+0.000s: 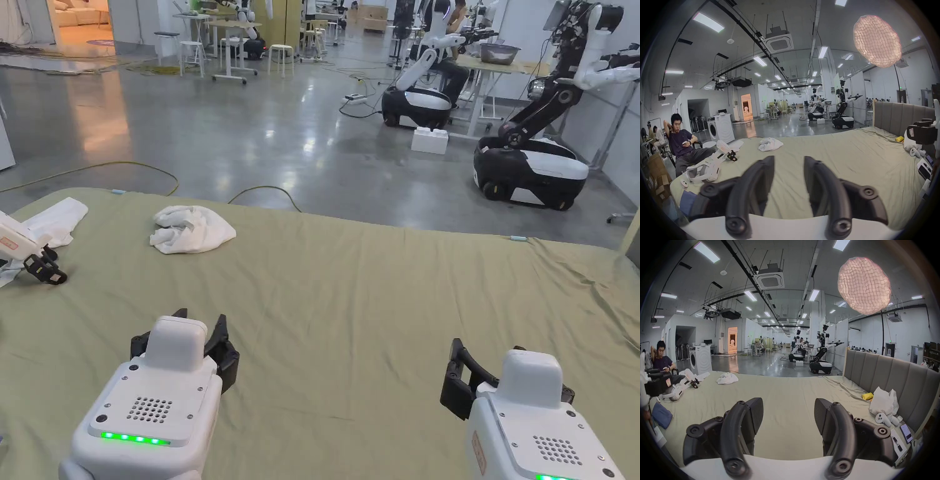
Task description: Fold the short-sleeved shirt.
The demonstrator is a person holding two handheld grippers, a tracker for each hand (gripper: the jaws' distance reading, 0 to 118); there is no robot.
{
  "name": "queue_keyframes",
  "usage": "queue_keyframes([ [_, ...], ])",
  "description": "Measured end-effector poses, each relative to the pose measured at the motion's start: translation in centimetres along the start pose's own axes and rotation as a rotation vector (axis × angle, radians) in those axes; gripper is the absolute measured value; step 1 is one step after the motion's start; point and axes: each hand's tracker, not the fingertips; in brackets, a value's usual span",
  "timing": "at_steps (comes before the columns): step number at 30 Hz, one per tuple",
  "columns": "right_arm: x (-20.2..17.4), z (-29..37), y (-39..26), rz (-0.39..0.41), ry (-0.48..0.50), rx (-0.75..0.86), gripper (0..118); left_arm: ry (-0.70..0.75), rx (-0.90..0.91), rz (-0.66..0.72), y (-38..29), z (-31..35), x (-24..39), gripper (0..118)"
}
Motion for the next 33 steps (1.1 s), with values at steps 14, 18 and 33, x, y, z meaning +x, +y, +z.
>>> queue_keyframes([
  [14, 1.2, -0.3, 1.0, -0.049, 0.012, 0.024, 117, 0.016, -0.066, 0.140, -0.3, -0.5, -2.1, 79],
  [18, 1.2, -0.7, 1.4, -0.034, -0.005, 0.022, 118, 0.005, -0.076, 0.164, -0.2, -0.7, -2.7, 87],
  [33, 2.0, -1.9, 3.6, -0.229, -0.047, -0.094, 118, -0.012, -0.025, 0.235, 0.0, -0.8, -2.8, 89],
])
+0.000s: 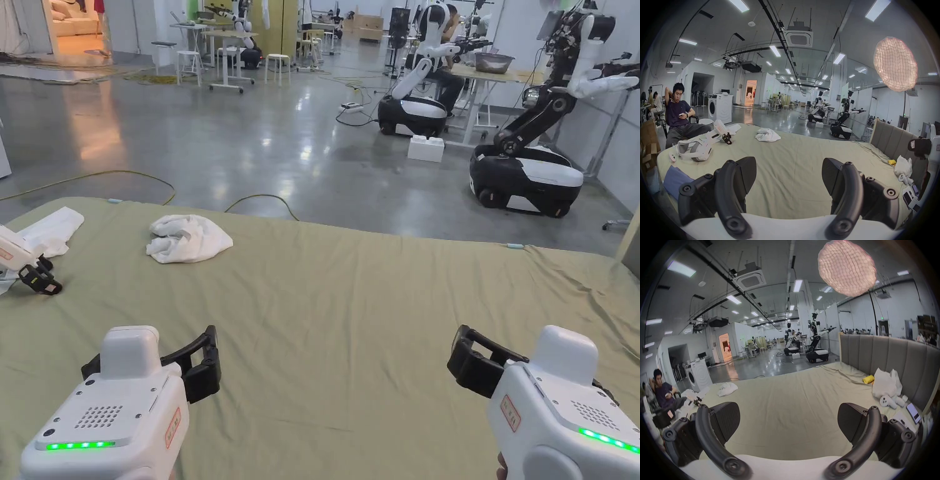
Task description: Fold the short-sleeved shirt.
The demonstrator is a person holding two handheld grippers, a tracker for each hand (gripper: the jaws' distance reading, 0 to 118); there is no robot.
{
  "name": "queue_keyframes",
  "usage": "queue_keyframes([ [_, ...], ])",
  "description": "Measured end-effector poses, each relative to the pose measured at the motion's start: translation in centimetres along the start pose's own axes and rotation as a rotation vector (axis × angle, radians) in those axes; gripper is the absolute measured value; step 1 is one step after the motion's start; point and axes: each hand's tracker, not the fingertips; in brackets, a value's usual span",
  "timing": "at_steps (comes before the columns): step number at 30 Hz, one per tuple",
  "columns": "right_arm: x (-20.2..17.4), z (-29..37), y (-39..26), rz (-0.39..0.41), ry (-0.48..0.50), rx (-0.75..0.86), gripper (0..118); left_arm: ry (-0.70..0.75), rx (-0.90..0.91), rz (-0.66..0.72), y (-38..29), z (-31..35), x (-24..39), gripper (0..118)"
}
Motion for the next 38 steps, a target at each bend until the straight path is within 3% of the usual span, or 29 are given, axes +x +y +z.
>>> queue_keyframes([
  [4, -0.5, 0.2, 0.6, -0.034, -0.046, -0.019, 118, 0.064, 0.022, -0.052, -0.1, -0.2, 0.7, 89],
  [15, -0.9, 0.3, 0.5, 0.011, -0.059, -0.028, 118, 0.036, 0.053, -0.082, 0.6, -0.1, 0.8, 89],
  [20, -1.1, 0.3, 0.5, 0.011, -0.045, -0.030, 118, 0.081, 0.083, -0.117, 0.9, -0.2, 0.6, 89],
  [34, -2.2, 0.4, 0.0, 0.034, -0.003, -0.038, 117, 0.028, 0.119, -0.072, 0.4, 0.1, -0.3, 89],
  [38, -1.8, -0.2, -0.1, -0.006, 0.000, -0.078, 116, 0.026, 0.126, -0.075, 0.2, 0.2, -0.3, 89],
])
